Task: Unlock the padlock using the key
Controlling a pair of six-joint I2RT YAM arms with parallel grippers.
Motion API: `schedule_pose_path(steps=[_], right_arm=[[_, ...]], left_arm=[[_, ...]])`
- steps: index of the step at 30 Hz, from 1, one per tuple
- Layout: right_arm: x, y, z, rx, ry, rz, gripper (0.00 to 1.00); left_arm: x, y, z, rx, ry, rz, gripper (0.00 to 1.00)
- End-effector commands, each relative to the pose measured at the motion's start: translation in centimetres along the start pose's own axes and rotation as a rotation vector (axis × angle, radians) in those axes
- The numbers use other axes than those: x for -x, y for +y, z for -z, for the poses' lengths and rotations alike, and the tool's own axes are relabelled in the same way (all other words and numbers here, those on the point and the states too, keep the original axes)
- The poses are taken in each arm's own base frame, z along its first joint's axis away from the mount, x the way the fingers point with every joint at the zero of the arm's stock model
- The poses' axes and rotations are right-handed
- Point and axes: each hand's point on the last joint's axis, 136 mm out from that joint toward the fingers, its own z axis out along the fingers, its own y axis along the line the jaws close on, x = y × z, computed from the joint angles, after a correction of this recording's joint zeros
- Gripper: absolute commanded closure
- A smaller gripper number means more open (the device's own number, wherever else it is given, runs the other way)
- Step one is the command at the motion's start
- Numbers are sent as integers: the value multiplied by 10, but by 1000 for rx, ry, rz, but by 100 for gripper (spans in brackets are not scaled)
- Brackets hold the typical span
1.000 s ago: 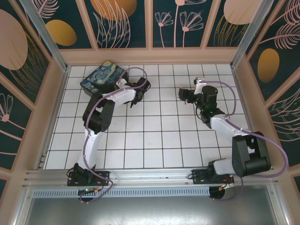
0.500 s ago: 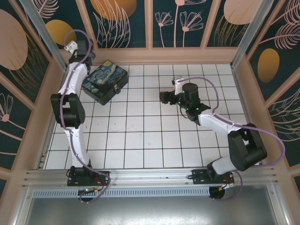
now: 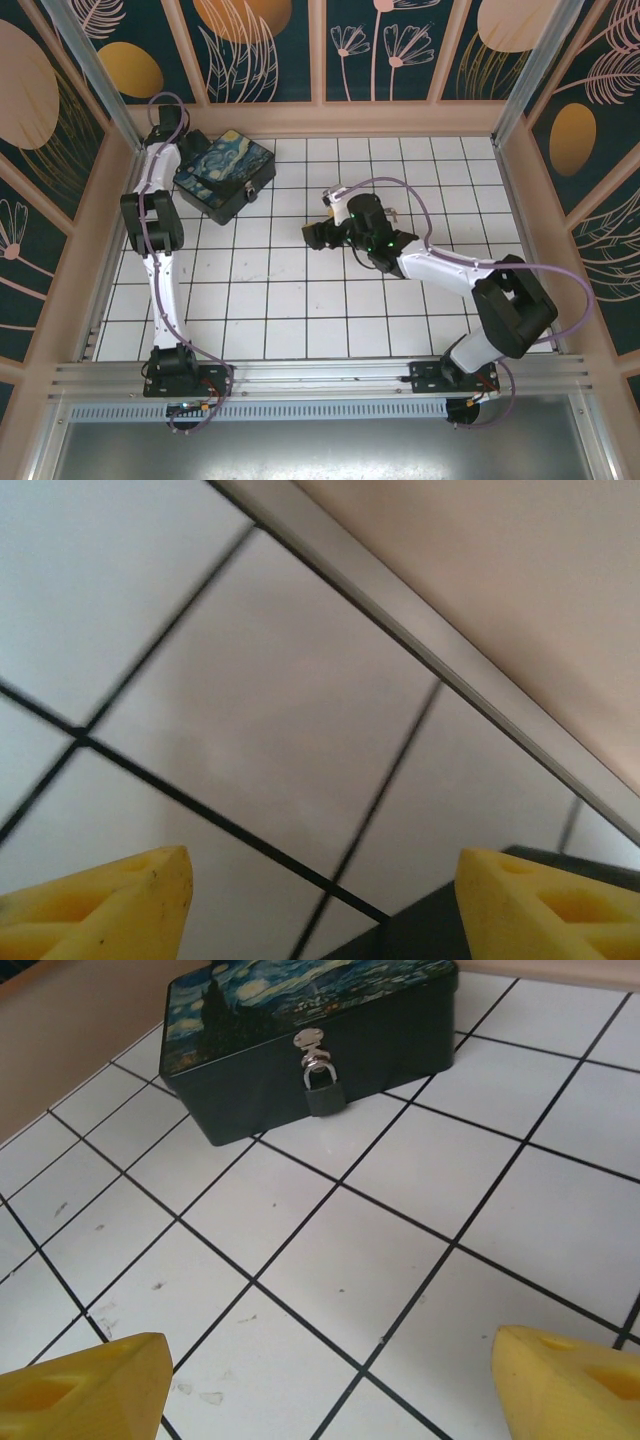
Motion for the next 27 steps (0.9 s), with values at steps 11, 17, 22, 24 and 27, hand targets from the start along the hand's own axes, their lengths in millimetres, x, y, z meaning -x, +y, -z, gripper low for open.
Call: schedule_pose_path(steps=[11, 17, 22, 24, 27], right_arm=[[7, -38, -6, -121, -5, -108, 16], [-6, -85, 1, -230, 14, -247, 17], [-5, -98, 1, -236, 24, -300, 17], [-2, -89, -1, -199, 29, -316, 17], [-1, -76, -10, -159, 41, -352, 17]], left_arm=[[-131, -110, 20, -344, 300, -564, 30], [-186, -158, 50, -452, 364, -666, 32], [-191, -173, 64, -397, 318, -618, 26], [-164, -172, 79, -366, 236, -566, 20], [-122, -157, 105, -278, 102, -489, 10]])
